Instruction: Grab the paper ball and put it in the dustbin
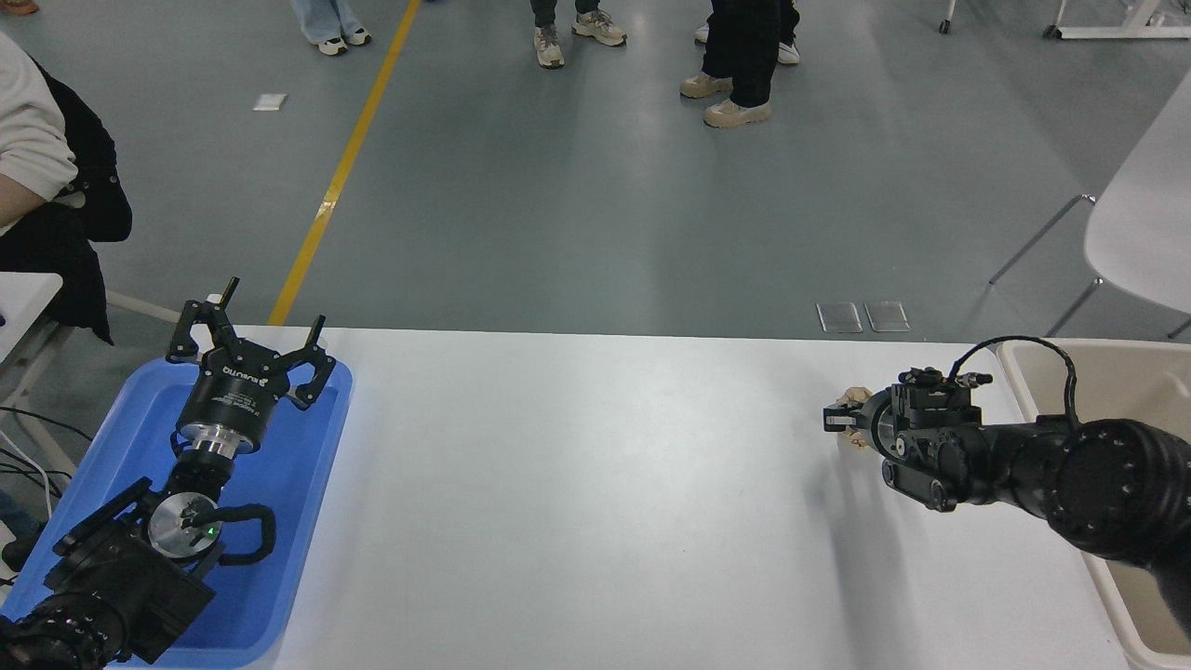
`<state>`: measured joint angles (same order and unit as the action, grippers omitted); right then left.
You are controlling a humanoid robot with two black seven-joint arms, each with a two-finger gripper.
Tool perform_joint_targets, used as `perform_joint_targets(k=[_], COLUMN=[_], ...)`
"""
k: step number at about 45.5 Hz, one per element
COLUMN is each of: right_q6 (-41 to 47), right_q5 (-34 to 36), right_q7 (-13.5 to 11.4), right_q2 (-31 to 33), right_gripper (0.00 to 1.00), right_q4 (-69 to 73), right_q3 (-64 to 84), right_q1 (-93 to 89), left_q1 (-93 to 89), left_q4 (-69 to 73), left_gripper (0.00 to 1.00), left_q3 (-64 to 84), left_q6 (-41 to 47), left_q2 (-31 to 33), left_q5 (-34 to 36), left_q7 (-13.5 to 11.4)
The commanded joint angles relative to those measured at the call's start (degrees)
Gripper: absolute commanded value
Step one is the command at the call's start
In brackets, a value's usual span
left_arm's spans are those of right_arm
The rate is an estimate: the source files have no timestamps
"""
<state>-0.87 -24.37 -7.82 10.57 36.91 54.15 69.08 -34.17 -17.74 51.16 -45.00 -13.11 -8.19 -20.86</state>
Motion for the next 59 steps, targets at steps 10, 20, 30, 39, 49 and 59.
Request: perform_joint_targets(k=[10,20,30,39,49,59], right_q6=[19.4,30.6,34.4,35.6,35.1,30.3], right_q5=[0.6,0.4,0.1,0.2,-0.1,-0.1], right_q7=[-1.9,-1.9,-1.8,-1.8,-1.8,-1.9], right_q2=[15.4,19.2,20.2,20.6,20.6,21.4], right_gripper=[0.0,0.0,0.0,0.0,0.0,0.0], right_q4=[20.7,23.0,25.7,27.2,27.8,23.7], right_q3=[5.6,7.9,9.8,10.6,11.6,16.2], right_q1=[30.8,45.0,54.0,57.6,58.3,52.8], left_q1=[0.1,0.1,0.1,0.1,0.1,0.1], left_q4=[0.1,0.1,0.1,0.1,0.1,0.1], left_gripper=[1.0,1.0,1.0,1.0,1.0,1.0], left_q3=[0.0,0.0,0.0,0.0,0.0,0.0], left_q6=[0.0,0.0,0.0,0.0,0.0,0.0], left_q2=[0.0,-0.1,-0.1,-0.1,-0.1,0.0], left_q5=[0.0,0.0,0.0,0.0,0.0,0.0], left_q7=[-0.1,-0.1,-0.1,-0.1,-0.1,-0.1])
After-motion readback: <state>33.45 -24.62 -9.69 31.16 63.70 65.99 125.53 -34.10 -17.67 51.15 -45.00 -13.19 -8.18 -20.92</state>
